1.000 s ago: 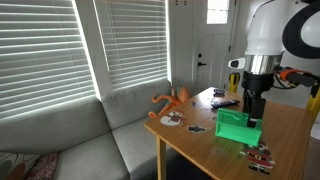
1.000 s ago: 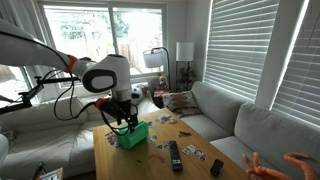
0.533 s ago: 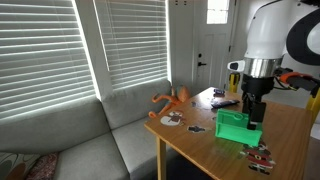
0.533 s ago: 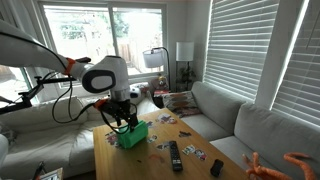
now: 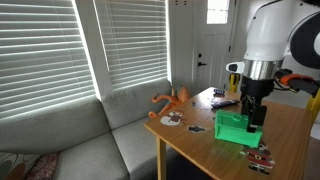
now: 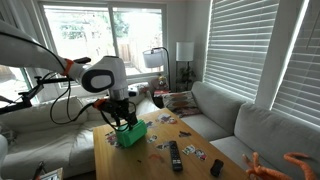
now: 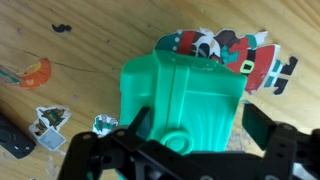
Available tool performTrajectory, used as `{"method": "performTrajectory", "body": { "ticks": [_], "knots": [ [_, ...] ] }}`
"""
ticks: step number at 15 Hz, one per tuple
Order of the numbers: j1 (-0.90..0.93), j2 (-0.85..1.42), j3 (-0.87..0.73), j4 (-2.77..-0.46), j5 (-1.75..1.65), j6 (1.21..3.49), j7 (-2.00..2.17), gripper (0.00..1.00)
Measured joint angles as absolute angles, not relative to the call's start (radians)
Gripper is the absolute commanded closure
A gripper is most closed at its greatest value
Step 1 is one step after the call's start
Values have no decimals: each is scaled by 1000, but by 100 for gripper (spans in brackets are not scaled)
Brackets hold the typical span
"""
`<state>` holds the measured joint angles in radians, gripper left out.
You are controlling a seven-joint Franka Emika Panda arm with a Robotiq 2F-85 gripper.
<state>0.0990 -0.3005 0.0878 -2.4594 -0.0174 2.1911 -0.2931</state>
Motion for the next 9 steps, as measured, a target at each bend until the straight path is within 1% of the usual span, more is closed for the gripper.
{"method": "performTrajectory", "body": {
  "ticks": [1,2,3,4,5,9],
  "knots": [
    [99,-300,90,-2460,-25,2192,-293,4],
    [99,-300,92,-2461,-33,2192,-292,7],
    [100,-300,94,-2462,-43,2193,-291,8],
    [101,-300,96,-2464,-52,2194,-290,14],
    [101,-301,99,-2465,-61,2196,-288,16],
    [104,-310,107,-2467,-95,2199,-275,36]
  ]
}}
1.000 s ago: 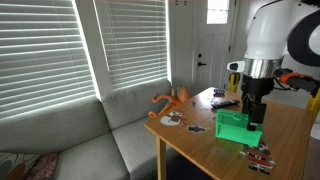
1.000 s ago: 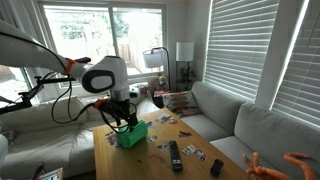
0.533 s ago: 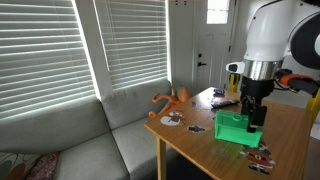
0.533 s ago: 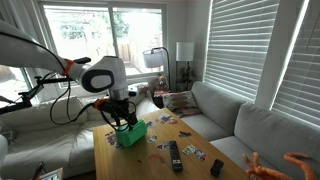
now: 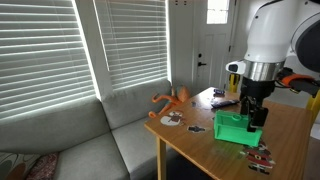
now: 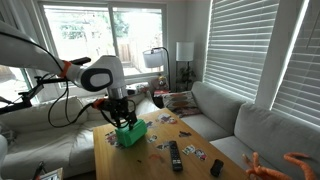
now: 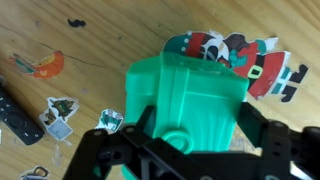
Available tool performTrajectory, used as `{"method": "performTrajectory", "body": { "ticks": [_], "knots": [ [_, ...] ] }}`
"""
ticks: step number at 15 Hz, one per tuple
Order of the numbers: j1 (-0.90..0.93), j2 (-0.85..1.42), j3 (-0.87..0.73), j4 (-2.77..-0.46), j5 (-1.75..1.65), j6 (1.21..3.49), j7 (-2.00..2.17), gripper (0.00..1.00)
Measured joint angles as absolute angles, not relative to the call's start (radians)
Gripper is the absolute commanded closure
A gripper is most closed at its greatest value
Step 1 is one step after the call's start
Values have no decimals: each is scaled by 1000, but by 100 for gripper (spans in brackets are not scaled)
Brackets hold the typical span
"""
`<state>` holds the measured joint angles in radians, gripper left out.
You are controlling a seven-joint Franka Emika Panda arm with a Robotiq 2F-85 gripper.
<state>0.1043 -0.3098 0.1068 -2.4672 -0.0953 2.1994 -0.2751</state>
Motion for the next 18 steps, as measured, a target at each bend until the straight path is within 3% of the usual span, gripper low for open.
{"method": "performTrajectory", "body": {
  "ticks": [1,3,12,18],
  "knots": [
    [105,-315,107,-2467,-105,2200,-271,42],
    [106,-321,109,-2468,-122,2202,-266,44],
    [108,-322,121,-2478,-195,2219,-240,44],
    [89,-322,132,-2513,-421,2317,-147,44]
  ]
}}
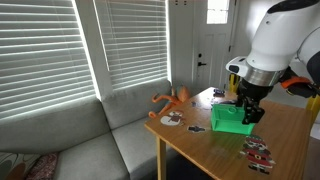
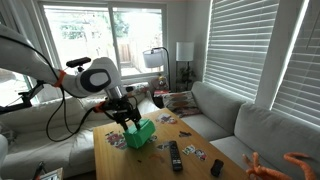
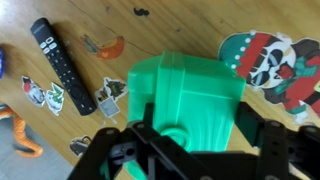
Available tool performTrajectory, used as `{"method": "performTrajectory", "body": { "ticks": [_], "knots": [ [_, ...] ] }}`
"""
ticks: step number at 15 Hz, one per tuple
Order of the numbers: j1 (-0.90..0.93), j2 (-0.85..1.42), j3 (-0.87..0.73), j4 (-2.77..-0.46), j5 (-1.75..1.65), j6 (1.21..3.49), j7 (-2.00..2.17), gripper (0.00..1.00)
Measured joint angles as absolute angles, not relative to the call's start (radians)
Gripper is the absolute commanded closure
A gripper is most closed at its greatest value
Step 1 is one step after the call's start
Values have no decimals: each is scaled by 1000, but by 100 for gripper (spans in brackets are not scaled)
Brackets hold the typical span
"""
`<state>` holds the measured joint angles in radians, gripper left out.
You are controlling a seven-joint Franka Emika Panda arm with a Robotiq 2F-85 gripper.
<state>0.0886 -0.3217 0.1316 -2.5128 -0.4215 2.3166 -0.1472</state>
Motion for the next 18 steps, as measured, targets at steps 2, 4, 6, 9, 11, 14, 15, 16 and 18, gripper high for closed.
{"method": "performTrajectory", "body": {
  "ticks": [2,4,6,9,11,14,15,16,18],
  "knots": [
    [71,-322,139,-2528,-523,2344,-106,44],
    [52,-322,147,-2542,-629,2366,-63,44],
    [40,-322,152,-2553,-723,2374,-24,19],
    [40,-322,153,-2562,-764,2375,-5,19],
    [40,-322,154,-2562,-767,2375,-5,19],
    [41,-322,153,-2562,-768,2375,-5,44],
    [42,-322,150,-2563,-767,2375,-6,44],
    [44,-322,146,-2564,-765,2375,-8,44],
    [48,-321,140,-2570,-763,2387,-12,4]
  ]
}}
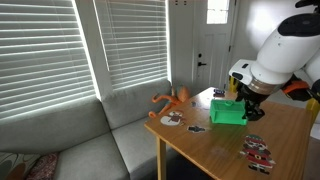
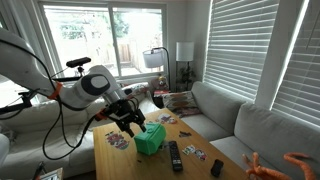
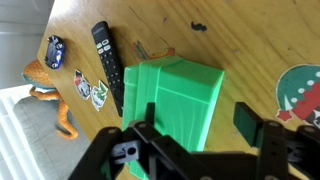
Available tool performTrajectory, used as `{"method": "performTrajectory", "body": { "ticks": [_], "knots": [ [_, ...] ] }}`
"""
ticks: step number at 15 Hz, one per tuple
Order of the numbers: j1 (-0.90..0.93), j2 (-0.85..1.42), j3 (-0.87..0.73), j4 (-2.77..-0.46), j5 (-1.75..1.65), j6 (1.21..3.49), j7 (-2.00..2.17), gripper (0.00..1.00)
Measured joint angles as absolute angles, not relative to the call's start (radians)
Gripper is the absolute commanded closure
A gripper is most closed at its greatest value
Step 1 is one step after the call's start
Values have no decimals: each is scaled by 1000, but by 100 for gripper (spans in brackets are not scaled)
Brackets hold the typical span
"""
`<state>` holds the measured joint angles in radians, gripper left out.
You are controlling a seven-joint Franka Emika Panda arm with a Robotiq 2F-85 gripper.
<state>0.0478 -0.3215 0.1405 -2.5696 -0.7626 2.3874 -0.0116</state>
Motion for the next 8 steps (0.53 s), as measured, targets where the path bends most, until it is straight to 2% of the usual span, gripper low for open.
{"method": "performTrajectory", "body": {
  "ticks": [1,2,8],
  "knots": [
    [52,-321,139,-2572,-762,2404,-12,4],
    [56,-322,137,-2572,-762,2422,-12,0],
    [66,-348,113,-2569,-752,2463,-69,0]
  ]
}}
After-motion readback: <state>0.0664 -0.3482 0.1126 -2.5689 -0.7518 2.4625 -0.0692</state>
